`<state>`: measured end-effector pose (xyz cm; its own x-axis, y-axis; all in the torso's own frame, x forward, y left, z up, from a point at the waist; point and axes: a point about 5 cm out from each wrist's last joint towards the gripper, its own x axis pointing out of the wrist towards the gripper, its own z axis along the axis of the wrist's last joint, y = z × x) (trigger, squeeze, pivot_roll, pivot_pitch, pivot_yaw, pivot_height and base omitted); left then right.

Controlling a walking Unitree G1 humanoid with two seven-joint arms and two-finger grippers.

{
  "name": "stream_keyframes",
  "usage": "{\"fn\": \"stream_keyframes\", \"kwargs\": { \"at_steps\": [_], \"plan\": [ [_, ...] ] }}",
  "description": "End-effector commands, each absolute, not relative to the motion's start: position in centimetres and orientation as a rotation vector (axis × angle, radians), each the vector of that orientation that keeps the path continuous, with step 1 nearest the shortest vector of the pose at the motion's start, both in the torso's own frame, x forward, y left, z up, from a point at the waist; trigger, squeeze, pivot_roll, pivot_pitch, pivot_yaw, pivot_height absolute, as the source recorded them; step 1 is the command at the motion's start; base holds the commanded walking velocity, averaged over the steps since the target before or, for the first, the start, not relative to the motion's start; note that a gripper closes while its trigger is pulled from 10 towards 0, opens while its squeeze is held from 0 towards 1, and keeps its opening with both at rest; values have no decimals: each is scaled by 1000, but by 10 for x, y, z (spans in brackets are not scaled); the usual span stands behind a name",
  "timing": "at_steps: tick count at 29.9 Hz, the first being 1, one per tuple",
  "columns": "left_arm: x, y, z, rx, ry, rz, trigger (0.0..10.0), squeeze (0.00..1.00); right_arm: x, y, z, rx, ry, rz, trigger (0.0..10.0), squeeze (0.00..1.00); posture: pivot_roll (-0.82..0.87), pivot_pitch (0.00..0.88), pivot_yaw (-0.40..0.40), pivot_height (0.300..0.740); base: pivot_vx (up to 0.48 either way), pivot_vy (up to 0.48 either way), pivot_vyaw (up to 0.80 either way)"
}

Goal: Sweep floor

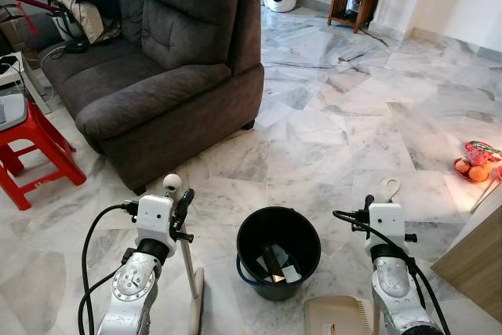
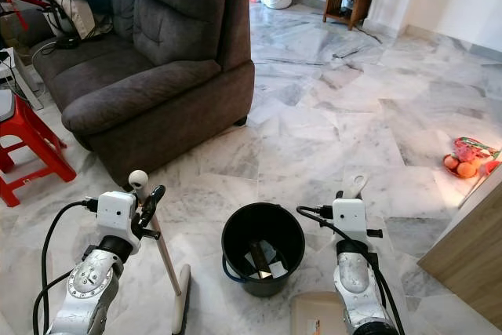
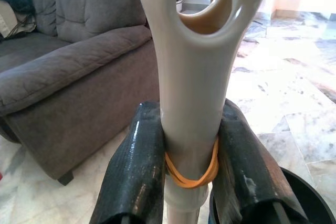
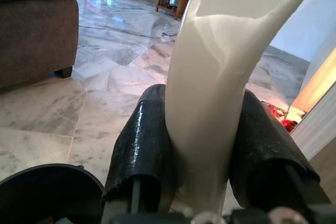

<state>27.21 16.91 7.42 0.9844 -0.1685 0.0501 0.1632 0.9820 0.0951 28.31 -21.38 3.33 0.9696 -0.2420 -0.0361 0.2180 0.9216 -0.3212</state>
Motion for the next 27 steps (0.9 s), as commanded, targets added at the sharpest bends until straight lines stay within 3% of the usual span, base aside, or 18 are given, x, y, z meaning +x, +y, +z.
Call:
{"fn": "stream_keyframes", "kwargs": {
  "at_steps": [1,11,27],
  "plan": [
    [273,172,79,91,-85,-164,10000,0,289,-209,39,-323,43,-217,10000,0,59,0,56,740,0,0,0],
    [271,172,77,96,-81,-174,10000,0,289,-206,39,-313,38,-204,10000,0,54,0,63,740,0,0,0],
    [270,172,76,100,-79,-188,10000,0,288,-207,38,-312,39,-203,10000,0,50,0,67,740,-260,0,0]
  ]
}}
